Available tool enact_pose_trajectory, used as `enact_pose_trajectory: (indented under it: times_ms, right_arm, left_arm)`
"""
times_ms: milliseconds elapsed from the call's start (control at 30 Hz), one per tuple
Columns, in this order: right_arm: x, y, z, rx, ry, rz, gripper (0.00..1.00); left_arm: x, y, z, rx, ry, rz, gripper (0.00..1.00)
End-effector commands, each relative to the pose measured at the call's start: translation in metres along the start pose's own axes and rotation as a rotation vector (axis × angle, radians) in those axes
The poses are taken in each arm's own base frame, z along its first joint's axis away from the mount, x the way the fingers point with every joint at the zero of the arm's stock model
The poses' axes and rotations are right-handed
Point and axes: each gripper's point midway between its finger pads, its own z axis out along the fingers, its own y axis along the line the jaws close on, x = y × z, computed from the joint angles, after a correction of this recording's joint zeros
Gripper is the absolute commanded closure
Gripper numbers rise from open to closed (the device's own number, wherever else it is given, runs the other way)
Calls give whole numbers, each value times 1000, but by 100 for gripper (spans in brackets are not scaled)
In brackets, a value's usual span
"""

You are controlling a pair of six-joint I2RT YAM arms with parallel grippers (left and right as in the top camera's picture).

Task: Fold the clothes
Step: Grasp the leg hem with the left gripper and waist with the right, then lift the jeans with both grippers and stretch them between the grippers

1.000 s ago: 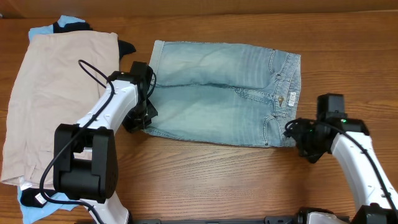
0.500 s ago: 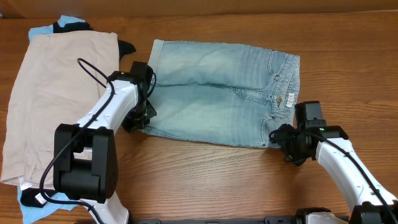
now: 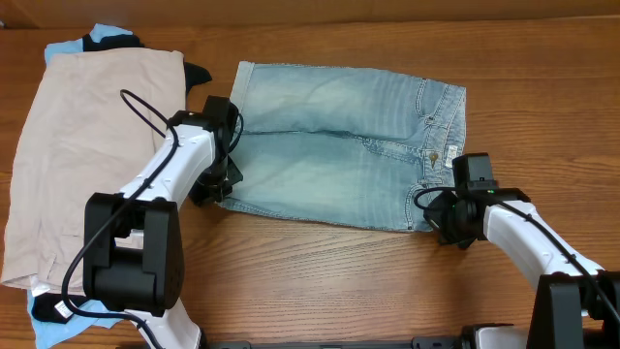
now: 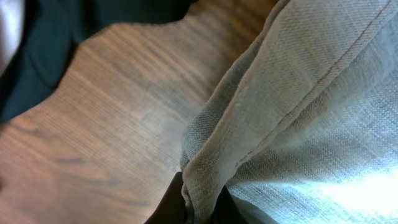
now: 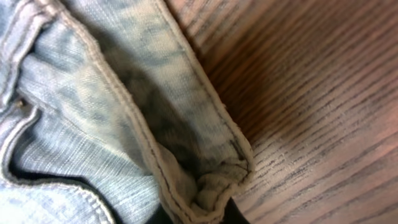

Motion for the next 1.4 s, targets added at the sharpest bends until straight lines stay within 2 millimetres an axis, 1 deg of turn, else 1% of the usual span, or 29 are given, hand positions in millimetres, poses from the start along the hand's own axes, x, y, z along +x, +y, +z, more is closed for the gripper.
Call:
enact_pose_trajectory:
  times_ms: [0, 67, 133, 267, 400, 467, 500, 567, 700, 800, 900, 1067, 1167, 1367]
  right_arm:
    - [7, -17, 1, 63, 53, 36, 96]
    - [1, -18, -13, 66, 52, 56, 96]
    - [-8, -17, -33, 59, 43, 54, 96]
    - [-23, -12, -88, 32, 7, -10, 96]
    - [-34, -8, -152, 29, -76, -49, 96]
    - [-33, -6, -177, 16, -98, -73, 96]
    - [-31, -7, -185, 14, -102, -76, 96]
    - [-25, -10, -194, 17, -99, -80, 96]
    - [-13, -19, -195, 39, -60, -76, 96]
    - [-14, -19, -195, 39, -65, -77, 96]
    - [-26, -13, -194, 20, -117, -78, 96]
    - [-57, -1, -185, 15, -204, -63, 96]
    - [-69, 2, -168, 36, -184, -50, 96]
    - [-97, 3, -124, 90, -124, -9, 96]
  left_arm:
    - [-18, 7, -15, -39, -49, 5, 96]
    - [-21, 10, -32, -49, -50, 10, 96]
    - [-27, 16, -53, -67, -63, 11, 96]
    - [-39, 23, -104, -68, -101, 53, 96]
    - [-47, 28, -150, -32, -142, 91, 96]
    - [-47, 34, -168, -26, -156, 89, 96]
    - [-46, 38, -175, -29, -160, 89, 96]
    - [-45, 34, -185, 12, -170, 152, 96]
    - [-38, 31, -193, 58, -171, 174, 96]
    - [-36, 28, -193, 63, -168, 181, 96]
    - [-42, 21, -190, 68, -180, 180, 96]
    - [-75, -9, -182, 118, -274, 152, 96]
    - [-89, -29, -169, 141, -288, 148, 96]
    - [-110, -70, -124, 153, -267, 161, 96]
